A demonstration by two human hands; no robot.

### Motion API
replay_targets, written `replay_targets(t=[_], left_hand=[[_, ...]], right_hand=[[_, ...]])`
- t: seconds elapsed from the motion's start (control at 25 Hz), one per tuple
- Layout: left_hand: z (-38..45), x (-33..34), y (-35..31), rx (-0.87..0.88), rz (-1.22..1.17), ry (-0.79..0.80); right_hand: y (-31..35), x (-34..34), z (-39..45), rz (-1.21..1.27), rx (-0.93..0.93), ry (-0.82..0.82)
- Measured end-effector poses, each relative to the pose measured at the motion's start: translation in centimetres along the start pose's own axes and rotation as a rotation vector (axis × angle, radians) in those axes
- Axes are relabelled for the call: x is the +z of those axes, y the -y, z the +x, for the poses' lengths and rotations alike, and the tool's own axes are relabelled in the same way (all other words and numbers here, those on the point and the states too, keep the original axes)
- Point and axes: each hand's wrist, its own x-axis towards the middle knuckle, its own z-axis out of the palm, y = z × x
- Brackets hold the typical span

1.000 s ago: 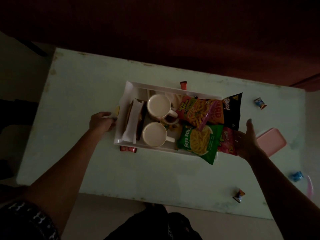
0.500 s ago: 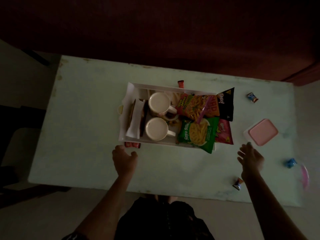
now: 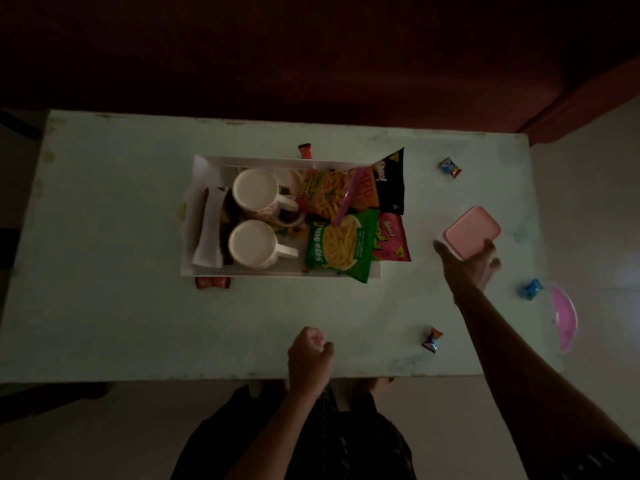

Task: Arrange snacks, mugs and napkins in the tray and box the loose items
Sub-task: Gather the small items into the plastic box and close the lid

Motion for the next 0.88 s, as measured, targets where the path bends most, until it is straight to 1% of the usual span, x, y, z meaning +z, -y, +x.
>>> replay_targets(t=[0.08, 0.16, 0.24, 0.32, 0.44, 0.52, 0.6, 0.68, 0.76, 0.88], left_hand=[[-1.7, 3.2, -0.3, 0.069, 0.036, 0.082], [-3.2, 6.2, -0.5, 0.126, 0.065, 0.132], [-4.6, 9.1, -0.9, 0.161, 0.071, 0.138], [-5.5, 11.6, -1.5, 0.191, 0.074, 0.112], [-5.6, 14.4, -3.4, 0.279, 0.032, 0.025], [-5.0, 15.7, -5.1, 0.353, 0.020, -0.062], [-4.4, 16.3, -6.7, 0.390, 0.056, -0.108], [-4.1, 16.7, -8.2, 0.430, 0.103, -0.164], [-4.2, 16.9, -8.9, 0.502, 0.117, -0.260], [-4.2, 16.5, -8.7, 0.542, 0.113, -0.363]], right_hand=[[0.5, 0.2, 1.6, -0.062, -0.071, 0.078], [0.5, 0.4, 3.0, -0.177, -0.171, 0.144], [0.4, 0.4, 4.2, -0.273, -0.237, 0.189], [0.2, 0.4, 4.6, -0.300, -0.264, 0.192], [-0.9, -0.1, 3.8, -0.331, -0.335, 0.173], [-2.5, -0.7, 2.4, -0.365, -0.436, 0.205], [-4.2, -1.5, 0.8, -0.345, -0.493, 0.255], [-5.4, -2.1, -0.7, -0.229, -0.449, 0.330], [-5.9, -2.8, -2.0, -0.077, -0.377, 0.390], [-5.9, -3.8, -3.3, 0.017, -0.308, 0.400]])
